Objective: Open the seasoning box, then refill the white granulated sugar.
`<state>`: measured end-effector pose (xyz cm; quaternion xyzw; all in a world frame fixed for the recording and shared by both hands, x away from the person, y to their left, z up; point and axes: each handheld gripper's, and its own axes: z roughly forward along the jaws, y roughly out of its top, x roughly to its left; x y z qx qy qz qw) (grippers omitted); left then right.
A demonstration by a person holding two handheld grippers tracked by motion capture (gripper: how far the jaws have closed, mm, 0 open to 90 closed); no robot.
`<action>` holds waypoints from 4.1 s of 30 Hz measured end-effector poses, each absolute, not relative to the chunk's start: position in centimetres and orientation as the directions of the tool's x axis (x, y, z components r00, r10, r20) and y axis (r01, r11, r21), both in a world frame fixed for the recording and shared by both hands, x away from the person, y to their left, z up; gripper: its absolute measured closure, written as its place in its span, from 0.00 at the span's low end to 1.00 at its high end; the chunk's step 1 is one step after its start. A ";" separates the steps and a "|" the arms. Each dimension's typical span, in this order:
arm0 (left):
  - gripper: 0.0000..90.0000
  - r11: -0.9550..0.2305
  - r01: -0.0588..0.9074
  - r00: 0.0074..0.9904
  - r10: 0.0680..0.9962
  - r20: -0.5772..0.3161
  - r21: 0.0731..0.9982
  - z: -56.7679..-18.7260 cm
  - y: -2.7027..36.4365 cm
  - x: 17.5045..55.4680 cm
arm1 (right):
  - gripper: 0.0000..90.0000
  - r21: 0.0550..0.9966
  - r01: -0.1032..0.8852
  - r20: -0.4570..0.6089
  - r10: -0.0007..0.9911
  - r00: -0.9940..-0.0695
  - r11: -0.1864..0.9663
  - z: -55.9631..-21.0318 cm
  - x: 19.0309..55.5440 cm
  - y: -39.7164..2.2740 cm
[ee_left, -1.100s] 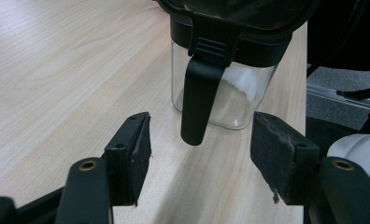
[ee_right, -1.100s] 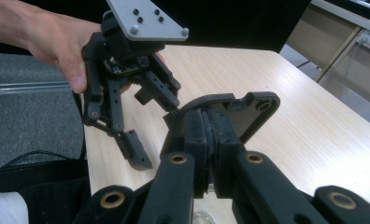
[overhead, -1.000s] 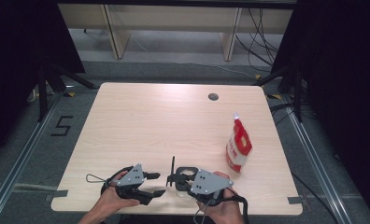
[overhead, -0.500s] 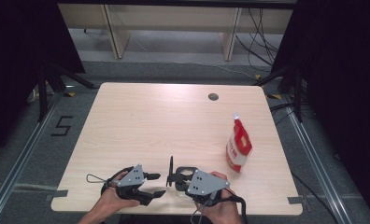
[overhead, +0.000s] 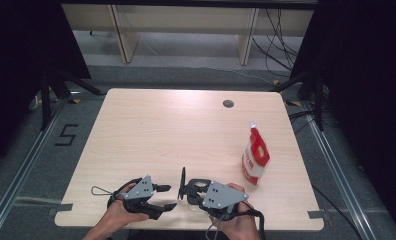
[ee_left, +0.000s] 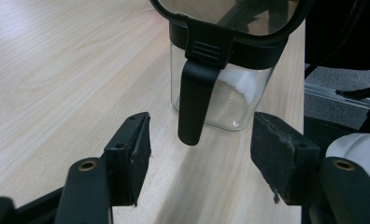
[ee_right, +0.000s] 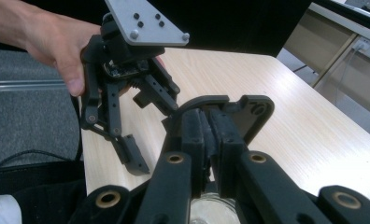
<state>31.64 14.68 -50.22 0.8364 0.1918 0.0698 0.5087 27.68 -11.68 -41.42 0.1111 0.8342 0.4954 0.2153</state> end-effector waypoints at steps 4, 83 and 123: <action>0.41 -0.404 0.267 0.907 0.412 -0.086 0.875 -50.2 14.8 31.5 | 0.91 0.881 -0.026 -0.249 0.417 -0.874 0.472 -41.3 27.4 -12.4; 0.24 -0.441 0.332 0.841 0.539 -0.050 0.834 -50.0 14.8 29.6 | 0.18 0.919 0.331 -0.042 0.886 -0.462 0.216 -48.9 31.5 -26.9; 0.24 -0.424 0.350 0.833 0.548 -0.071 0.835 -49.9 15.0 29.7 | 0.30 0.963 0.248 -0.027 0.947 -0.319 0.111 -50.7 35.3 -24.7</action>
